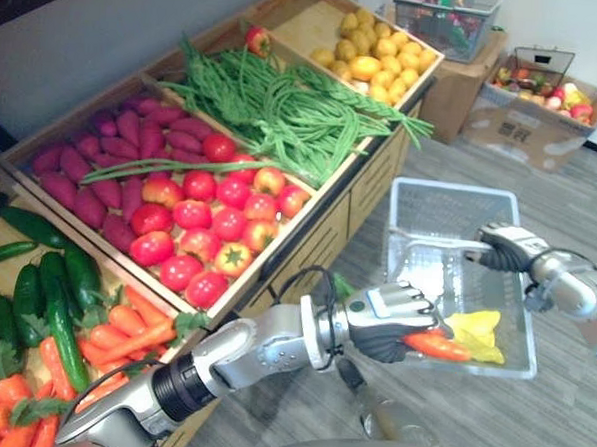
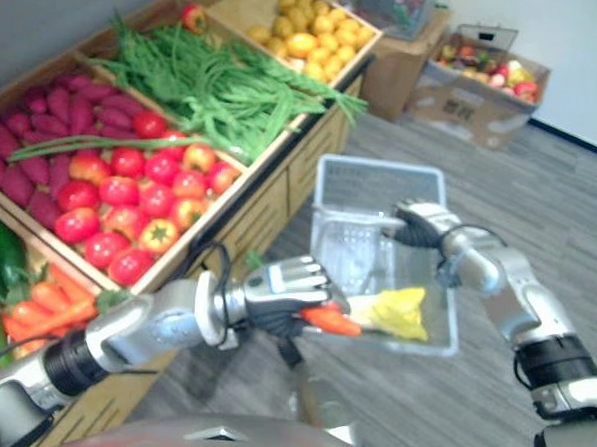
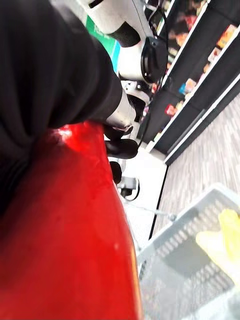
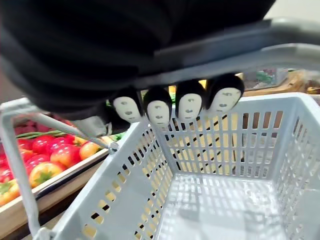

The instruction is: Pick vegetable in the basket

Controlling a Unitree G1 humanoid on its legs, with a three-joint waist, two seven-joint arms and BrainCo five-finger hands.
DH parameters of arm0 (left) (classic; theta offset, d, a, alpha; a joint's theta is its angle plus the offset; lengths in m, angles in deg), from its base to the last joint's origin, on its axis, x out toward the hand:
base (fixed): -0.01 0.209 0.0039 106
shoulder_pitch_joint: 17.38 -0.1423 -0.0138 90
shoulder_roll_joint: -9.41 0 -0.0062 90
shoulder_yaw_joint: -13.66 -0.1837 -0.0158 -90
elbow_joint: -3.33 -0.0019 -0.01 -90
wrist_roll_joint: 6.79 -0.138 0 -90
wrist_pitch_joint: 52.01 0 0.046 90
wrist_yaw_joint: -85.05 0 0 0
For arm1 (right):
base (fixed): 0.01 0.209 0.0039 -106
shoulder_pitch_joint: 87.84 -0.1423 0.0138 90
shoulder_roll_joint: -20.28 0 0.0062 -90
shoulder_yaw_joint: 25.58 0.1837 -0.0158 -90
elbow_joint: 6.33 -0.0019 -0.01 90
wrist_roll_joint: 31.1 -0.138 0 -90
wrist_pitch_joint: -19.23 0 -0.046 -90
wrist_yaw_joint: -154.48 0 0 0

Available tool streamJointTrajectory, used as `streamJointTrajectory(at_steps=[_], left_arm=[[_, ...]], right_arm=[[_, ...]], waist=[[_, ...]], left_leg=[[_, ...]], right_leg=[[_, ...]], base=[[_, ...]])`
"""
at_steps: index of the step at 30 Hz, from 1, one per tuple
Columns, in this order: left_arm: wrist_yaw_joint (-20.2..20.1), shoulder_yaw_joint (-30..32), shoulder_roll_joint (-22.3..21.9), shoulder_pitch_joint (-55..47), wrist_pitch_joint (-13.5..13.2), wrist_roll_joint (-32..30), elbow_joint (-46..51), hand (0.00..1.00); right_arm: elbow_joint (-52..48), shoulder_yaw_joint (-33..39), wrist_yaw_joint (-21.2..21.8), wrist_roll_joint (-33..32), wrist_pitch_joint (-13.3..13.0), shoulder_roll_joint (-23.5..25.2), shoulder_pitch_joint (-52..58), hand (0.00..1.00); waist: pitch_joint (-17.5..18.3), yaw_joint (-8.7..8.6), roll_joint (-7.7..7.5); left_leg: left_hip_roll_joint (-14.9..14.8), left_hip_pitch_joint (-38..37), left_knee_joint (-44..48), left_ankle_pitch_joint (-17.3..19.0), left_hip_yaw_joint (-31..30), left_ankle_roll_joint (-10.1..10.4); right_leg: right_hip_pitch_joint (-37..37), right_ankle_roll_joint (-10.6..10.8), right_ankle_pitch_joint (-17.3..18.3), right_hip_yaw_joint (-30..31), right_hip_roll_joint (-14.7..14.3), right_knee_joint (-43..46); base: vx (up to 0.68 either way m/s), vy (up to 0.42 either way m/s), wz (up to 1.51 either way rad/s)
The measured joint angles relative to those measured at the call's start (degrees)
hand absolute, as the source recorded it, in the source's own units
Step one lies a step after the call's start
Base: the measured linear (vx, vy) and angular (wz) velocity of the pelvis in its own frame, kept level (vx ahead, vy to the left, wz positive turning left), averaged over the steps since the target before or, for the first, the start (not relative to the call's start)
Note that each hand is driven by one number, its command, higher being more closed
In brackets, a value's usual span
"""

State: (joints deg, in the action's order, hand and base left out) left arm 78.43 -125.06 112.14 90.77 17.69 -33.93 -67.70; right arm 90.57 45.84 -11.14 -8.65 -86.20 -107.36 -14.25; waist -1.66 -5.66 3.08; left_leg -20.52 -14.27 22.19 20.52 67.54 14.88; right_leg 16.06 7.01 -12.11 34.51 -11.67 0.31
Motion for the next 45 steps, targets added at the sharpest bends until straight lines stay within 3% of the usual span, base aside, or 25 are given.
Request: streamJointTrajectory(at_steps=[3,9,14,19,27,38,39,45], left_arm=[[-0.2,-0.9,-4.0,0.1,0.1,0.0,-2.0,1.0],[-0.5,-4.1,-5.2,0.1,0.4,0.0,-2.4,1.0],[-0.7,-5.2,-9.3,0.0,0.6,-0.1,-6.7,1.0],[-1.1,-5.6,-12.1,0.0,1.0,-1.3,-11.3,1.0],[-0.5,-4.7,-18.3,0.0,3.7,-8.2,-25.1,1.0],[0.6,0.0,-21.3,0.0,5.9,-12.6,-34.2,1.0],[0.7,0.1,-21.5,0.1,6.0,-12.7,-34.5,0.0],[1.4,2.0,-22.4,0.1,6.7,-14.6,-37.5,0.0]], right_arm=[[-2.9,-0.2,0.7,-1.1,-0.1,0.3,-1.4,1.0],[-4.6,-2.4,3.7,-2.7,0.8,0.8,-3.0,1.0],[-6.9,-3.7,6.3,-4.7,1.8,2.4,-3.0,1.0],[-9.0,-5.1,8.5,-5.8,2.3,3.4,-3.7,1.0],[-9.1,-6.0,10.0,-6.8,2.6,4.7,-3.7,1.0],[-9.1,-6.0,10.0,-6.8,2.8,5.5,-3.7,1.0],[-9.1,-6.0,10.0,-6.8,2.8,5.5,-3.7,1.0],[-9.0,-4.6,10.0,-6.8,3.0,7.7,-3.5,1.0]], waist=[[0.2,-0.41,-0.19],[0.9,-0.35,-1.2],[1.9,-0.57,-2.52],[1.9,-0.52,-2.62],[2.2,-0.73,-3.15],[2.2,-0.73,-3.57],[2.2,-0.73,-3.63],[2.2,-0.93,-4.04]], left_leg=[[-0.2,-0.8,-0.1,0.0,0.9,0.1],[-0.1,-1.0,-0.2,0.0,1.1,0.1],[0.0,-1.1,-0.1,0.0,1.0,0.1],[0.0,-1.7,-0.2,0.0,1.1,0.1],[0.0,-1.9,-0.1,0.1,1.2,0.2],[-0.1,-2.0,-0.1,0.2,1.2,0.3],[-0.1,-2.0,-0.1,0.2,1.2,0.3],[-0.1,-2.0,-0.1,0.2,1.2,0.3]], right_leg=[[0.0,-0.2,-0.2,0.6,-0.7,0.0],[-0.4,-0.2,-0.2,0.6,-0.7,0.0],[-0.6,-0.1,-0.2,0.7,-0.6,0.0],[-1.1,-0.1,-0.2,0.7,-0.6,-0.1],[-1.3,-0.1,-0.2,0.9,-0.7,-0.1],[-1.3,-0.1,-0.2,0.9,-0.8,-0.1],[-1.3,-0.1,-0.2,0.9,-0.8,-0.1],[-1.3,-0.1,-0.2,0.9,-0.7,-0.1]], base=[[0.05,-0.01,-0.18],[0.0,-0.003,-0.01],[0.0,0.0,0.0],[0.0,0.0,0.0],[0.0,0.0,0.0],[0.0,0.0,0.0],[0.0,0.0,0.0],[0.0,0.0,0.0]])
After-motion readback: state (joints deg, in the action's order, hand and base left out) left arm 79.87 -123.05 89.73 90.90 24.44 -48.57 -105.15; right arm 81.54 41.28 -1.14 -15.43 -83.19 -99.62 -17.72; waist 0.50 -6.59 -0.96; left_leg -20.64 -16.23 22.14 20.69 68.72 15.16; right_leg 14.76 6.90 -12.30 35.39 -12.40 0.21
